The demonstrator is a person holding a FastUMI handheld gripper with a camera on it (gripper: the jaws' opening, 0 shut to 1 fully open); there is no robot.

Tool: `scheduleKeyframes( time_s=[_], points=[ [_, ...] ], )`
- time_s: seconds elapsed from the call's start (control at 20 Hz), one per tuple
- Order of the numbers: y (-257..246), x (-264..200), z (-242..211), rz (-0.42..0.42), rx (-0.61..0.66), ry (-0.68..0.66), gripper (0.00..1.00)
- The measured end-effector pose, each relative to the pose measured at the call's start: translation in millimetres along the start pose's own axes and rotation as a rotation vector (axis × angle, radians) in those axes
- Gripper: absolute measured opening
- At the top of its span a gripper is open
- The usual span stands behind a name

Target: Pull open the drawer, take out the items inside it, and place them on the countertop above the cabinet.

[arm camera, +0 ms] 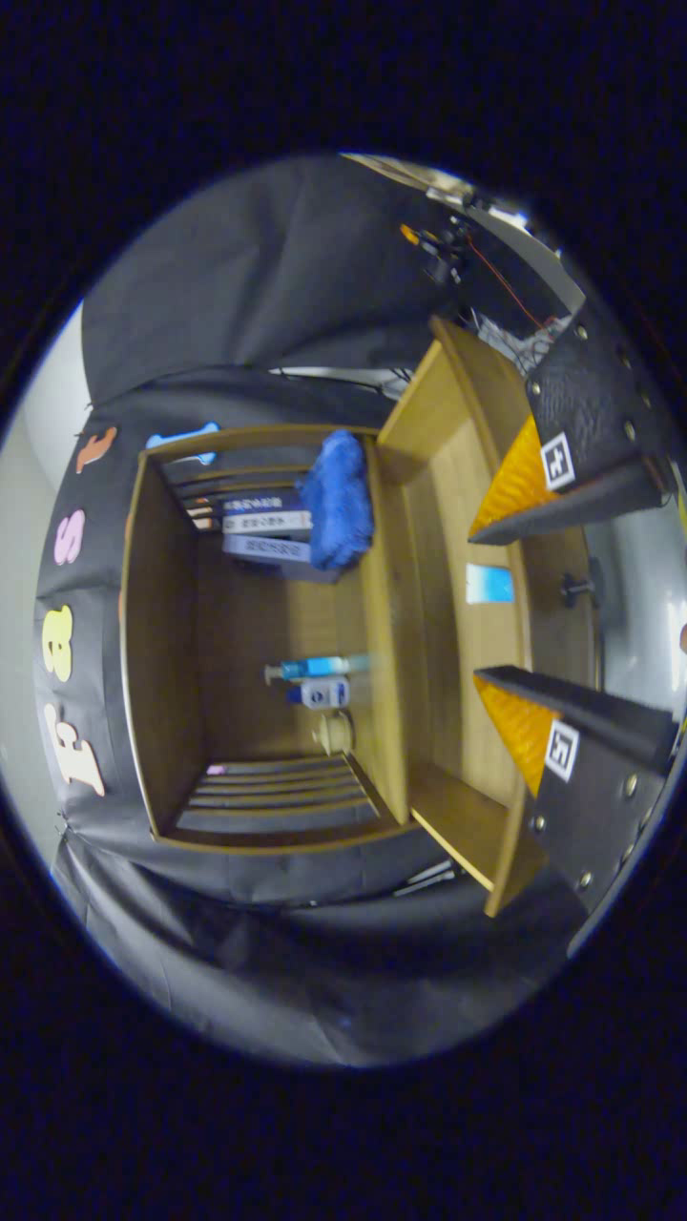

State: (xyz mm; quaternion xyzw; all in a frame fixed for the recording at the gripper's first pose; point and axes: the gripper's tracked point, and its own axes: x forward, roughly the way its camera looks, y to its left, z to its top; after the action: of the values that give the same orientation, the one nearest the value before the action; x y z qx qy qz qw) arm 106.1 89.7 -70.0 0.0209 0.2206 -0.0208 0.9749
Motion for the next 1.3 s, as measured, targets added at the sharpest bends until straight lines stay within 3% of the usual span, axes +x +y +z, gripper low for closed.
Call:
scheduleKeyframes(
  time_s=[0.1, 0.4, 0.8, 0.95, 1.0, 1.1, 1.15, 1.3],
  points=[
    [3, 36, 0, -0.042, -0.013, 0.096, 0.92],
    [15, 124, -43, -0.109, 0.050, 0.443, 0.93],
    [9, 144, -133, -0.195, 0.043, 0.928, 0.93],
    [3, 142, -147, -0.222, 0.027, 1.022, 0.74],
    [9, 142, -148, -0.198, 0.052, 1.036, 0.74],
    [12, 149, -162, -0.184, 0.070, 1.028, 0.55],
    [14, 147, -148, -0.183, 0.068, 1.025, 0.46],
    [15, 147, -142, -0.178, 0.055, 0.966, 0.38]
  ],
)
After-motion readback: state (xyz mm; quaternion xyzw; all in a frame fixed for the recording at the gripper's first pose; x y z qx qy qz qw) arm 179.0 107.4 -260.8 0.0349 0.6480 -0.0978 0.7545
